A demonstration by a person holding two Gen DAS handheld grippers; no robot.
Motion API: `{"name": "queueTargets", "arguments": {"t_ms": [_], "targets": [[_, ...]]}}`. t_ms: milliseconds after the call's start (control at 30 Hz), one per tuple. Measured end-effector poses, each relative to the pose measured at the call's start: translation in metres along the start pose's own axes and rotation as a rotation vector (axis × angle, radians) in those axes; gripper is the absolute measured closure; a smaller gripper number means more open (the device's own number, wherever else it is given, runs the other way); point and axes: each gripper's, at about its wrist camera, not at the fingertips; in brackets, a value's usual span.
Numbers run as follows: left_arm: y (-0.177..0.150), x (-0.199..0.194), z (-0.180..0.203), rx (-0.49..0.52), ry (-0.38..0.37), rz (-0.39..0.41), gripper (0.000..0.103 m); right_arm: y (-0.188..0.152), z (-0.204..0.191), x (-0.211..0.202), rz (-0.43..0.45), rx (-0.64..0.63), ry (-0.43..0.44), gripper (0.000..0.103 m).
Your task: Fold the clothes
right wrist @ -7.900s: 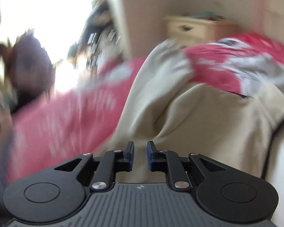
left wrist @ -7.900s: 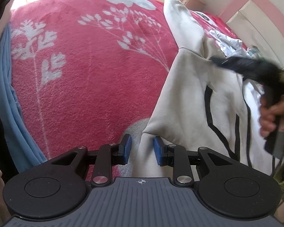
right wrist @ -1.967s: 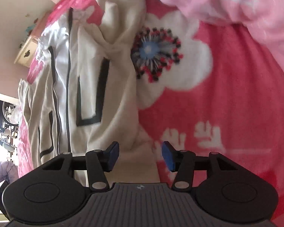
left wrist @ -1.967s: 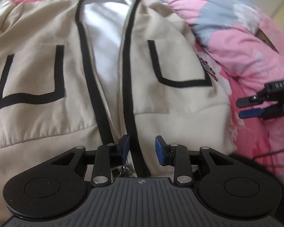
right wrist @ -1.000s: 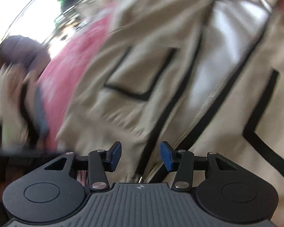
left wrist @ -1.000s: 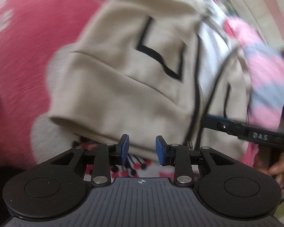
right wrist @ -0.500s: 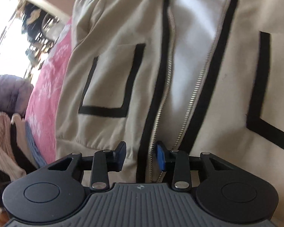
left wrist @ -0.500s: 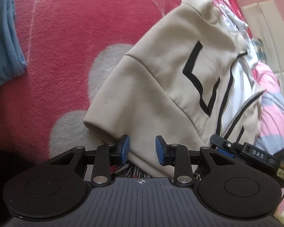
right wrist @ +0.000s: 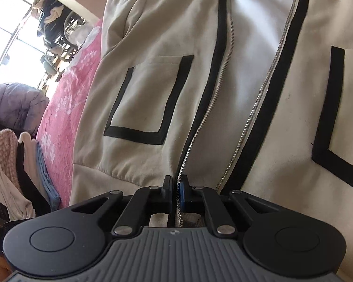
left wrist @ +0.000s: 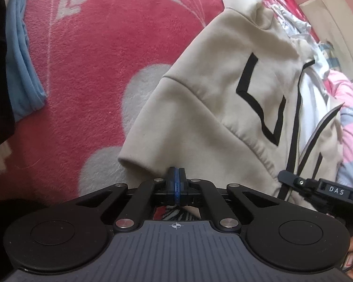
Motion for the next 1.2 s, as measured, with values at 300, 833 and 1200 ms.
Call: {"name": "queueTargets", "arguments": {"t_ms": [300,833,1200], "targets": [[-0.005,-0.009,-0.002,0.072,-0.026,0.001,0.103,-0.005,0.0,0.001,-0.013,-0.018,-0.008,0.096],[0.014,-0.016,0.002,0.232,0.167,0.159,0.091,-0.006,-0.019,0.008,-0.012,-0.166,-0.082,0.096],[0.004,-0.016,0.009,0.252,0.211,0.146,0.103,-0.007,-0.016,0.011,-0.034,-0.19,-0.081,0.096]]}}
Point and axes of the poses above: each gripper's, at about its wrist camera, not at the fingertips, and x roughly the way its jaws point, z to its right, y to its top, and after that the axes turned 4 degrees about y, right-handed
